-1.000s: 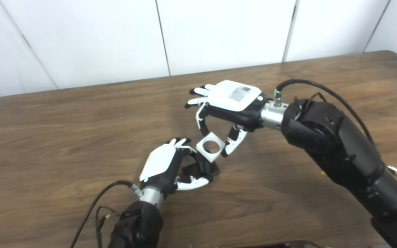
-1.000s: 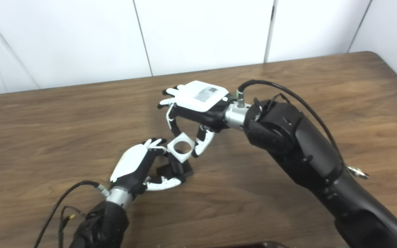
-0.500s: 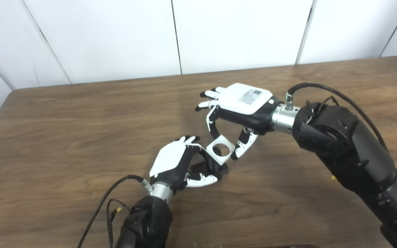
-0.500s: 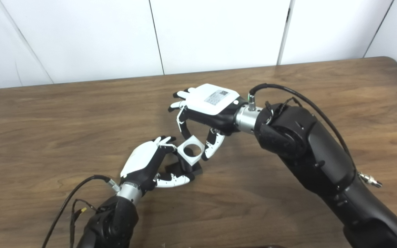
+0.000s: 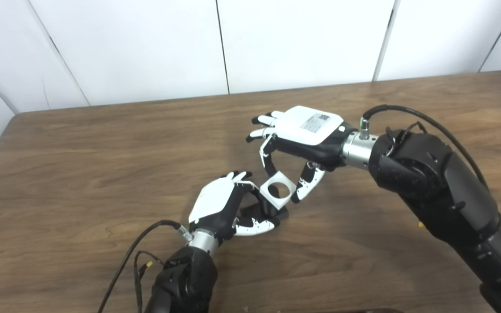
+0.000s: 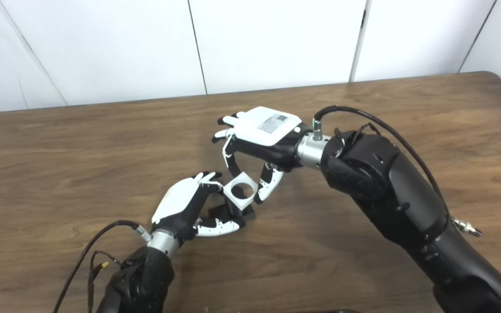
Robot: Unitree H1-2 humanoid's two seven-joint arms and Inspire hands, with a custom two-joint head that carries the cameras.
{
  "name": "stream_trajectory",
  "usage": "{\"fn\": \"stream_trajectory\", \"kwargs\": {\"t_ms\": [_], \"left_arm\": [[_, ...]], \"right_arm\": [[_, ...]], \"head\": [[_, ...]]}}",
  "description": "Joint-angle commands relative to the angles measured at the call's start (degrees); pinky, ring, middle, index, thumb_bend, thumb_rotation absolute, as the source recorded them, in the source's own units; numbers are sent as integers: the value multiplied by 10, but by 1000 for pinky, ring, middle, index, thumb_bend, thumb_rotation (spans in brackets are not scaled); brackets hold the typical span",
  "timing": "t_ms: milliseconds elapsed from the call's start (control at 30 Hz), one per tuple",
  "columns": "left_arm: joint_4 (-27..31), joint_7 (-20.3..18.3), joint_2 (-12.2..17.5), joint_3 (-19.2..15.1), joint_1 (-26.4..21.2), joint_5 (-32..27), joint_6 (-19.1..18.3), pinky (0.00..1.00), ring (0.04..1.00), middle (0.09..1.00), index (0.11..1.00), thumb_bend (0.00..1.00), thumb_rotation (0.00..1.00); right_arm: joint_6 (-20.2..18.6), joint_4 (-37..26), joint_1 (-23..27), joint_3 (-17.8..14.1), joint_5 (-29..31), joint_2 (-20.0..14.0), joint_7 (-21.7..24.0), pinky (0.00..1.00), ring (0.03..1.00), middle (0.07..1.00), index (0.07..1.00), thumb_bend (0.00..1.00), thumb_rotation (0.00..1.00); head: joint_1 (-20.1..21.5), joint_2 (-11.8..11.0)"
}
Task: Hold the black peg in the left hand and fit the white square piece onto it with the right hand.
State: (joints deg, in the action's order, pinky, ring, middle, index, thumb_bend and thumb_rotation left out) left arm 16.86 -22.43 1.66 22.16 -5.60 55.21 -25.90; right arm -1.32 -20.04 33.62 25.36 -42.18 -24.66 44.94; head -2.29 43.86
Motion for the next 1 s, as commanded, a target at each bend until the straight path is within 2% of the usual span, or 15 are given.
{"fn": "stream_trajectory", "kwargs": {"t_ms": [0,333,967], "left_arm": [[7,-8,-1,0,-3,5,-8,1000,1000,952,653,552,332],[10,-15,-3,-3,1,14,-9,1000,1000,952,650,544,319],[21,-20,-8,-3,10,19,-8,1000,1000,953,649,543,326]], "right_arm": [[14,-1,23,-5,-5,9,-17,1000,1000,903,489,525,146],[30,9,24,-5,-5,18,-18,1000,1000,915,490,525,149],[34,35,25,-7,-12,31,-26,1000,1000,918,490,525,145]], "head": [[-1,0],[-6,2],[-9,4]]}}
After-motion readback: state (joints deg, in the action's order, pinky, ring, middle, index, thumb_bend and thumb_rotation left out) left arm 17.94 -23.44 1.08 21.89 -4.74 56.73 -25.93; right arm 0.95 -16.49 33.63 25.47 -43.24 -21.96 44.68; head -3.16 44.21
